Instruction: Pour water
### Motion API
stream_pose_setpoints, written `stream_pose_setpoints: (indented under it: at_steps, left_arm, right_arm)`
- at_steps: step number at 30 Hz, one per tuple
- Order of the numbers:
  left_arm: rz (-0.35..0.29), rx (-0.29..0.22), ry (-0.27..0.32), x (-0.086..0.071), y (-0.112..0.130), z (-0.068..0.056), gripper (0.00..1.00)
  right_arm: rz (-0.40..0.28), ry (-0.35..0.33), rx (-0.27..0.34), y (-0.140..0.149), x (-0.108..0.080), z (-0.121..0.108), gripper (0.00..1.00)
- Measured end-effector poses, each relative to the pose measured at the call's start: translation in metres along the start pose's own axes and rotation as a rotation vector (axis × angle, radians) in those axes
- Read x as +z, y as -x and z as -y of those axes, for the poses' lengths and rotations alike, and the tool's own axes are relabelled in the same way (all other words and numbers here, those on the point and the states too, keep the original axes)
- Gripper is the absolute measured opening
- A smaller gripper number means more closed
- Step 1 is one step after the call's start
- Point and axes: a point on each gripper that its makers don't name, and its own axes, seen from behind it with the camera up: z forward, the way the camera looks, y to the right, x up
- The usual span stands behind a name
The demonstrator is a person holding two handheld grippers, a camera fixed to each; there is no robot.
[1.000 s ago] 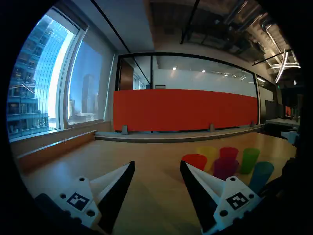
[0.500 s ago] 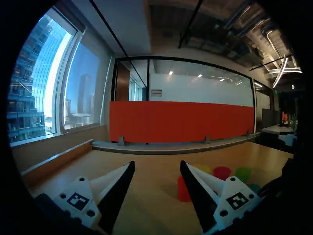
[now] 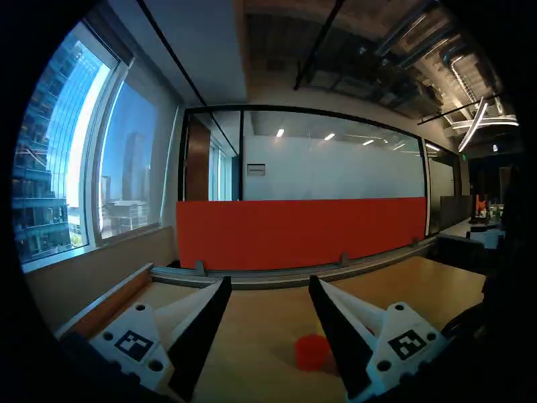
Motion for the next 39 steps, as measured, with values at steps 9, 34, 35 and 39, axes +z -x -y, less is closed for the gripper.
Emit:
stream_pose_setpoints:
  at_steps: [9,34,35,39]
  left_arm:
    - [0.005,-0.004,0.057,0.0,-0.013,-0.009,0.85]
    - [0.072,0.01,0.441,-0.01,-0.004,-0.087,0.85]
    - [0.074,0.009,0.449,-0.01,-0.003,-0.089,0.85]
    - [0.092,0.014,0.481,-0.011,0.003,-0.095,0.85]
  right_arm:
    - [-0.004,-0.034,0.009,-0.008,-0.001,0.005,1.0]
    - [0.018,-0.405,-0.045,-0.017,-0.023,0.071,1.0]
    - [0.024,-0.409,-0.05,-0.015,-0.022,0.072,1.0]
    - [0.053,-0.428,-0.07,-0.009,-0.022,0.075,1.0]
